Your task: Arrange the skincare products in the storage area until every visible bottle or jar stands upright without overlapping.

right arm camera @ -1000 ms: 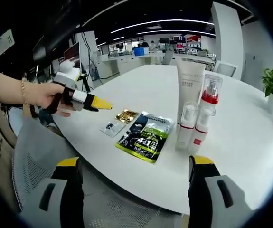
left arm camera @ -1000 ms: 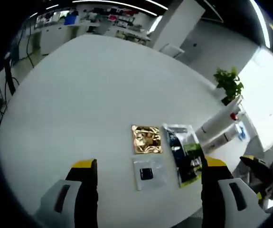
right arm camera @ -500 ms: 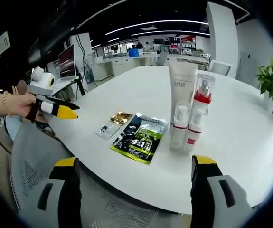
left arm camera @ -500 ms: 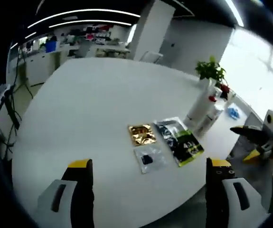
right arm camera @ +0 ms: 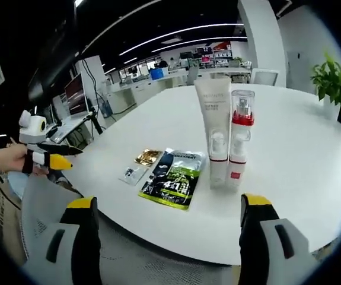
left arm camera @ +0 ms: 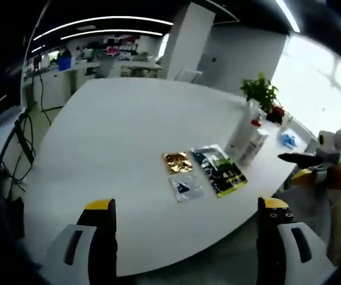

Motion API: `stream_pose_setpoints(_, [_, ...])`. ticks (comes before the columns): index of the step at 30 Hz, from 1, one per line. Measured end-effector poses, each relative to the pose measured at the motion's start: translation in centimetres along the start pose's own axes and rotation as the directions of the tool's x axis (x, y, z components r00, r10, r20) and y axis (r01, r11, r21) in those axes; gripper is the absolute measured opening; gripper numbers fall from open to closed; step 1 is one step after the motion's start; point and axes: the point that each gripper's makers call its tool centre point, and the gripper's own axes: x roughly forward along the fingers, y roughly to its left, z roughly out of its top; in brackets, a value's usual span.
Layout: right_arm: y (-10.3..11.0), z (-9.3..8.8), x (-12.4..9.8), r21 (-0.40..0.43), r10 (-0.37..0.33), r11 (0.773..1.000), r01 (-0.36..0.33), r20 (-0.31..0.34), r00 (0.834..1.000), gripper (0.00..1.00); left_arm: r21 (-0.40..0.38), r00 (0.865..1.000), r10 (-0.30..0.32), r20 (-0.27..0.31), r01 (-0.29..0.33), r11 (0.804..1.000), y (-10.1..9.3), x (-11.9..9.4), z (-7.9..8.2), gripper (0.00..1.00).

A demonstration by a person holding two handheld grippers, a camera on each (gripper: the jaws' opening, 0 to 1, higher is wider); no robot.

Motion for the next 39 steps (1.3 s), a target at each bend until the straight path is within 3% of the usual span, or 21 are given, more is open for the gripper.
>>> stream_pose_setpoints(8, [0.2,-0.3,0.1,-0.015,0.002,1.0,-0.003,-0.019,1.0,1.0,0.008,1.0,0.002,-0.006,-0.002,1.0,0.0,0.4,-0.4,0.97])
stream_pose_setpoints(17, [0.1,-0.3,0.0,-0.01,-0.006,1.0,0.006,-0.015,1.0,0.99,0.085,0.998,-0.012,-0.058,0.016,0.996,-0.5,1.0,-1.4,0.97])
stream_pose_setpoints(35, [-0.1,-0.1,-0.1,-0.009,-0.012,1.0,0.012,-0.002,1.0,0.97,0.069,0.998,-0.011,-0.069,0.016,0.997,-0.4,0.8,-1.8,0.95])
stream_pose_setpoints(39, [-0.1,-0.2,-0.1,-0.016,-0.013,1.0,0.013,-0.005,1.0,0.96,0.032,0.998,-0.011,-0.063,0.013,0.999,-0.2,0.7,-1.7,0.94])
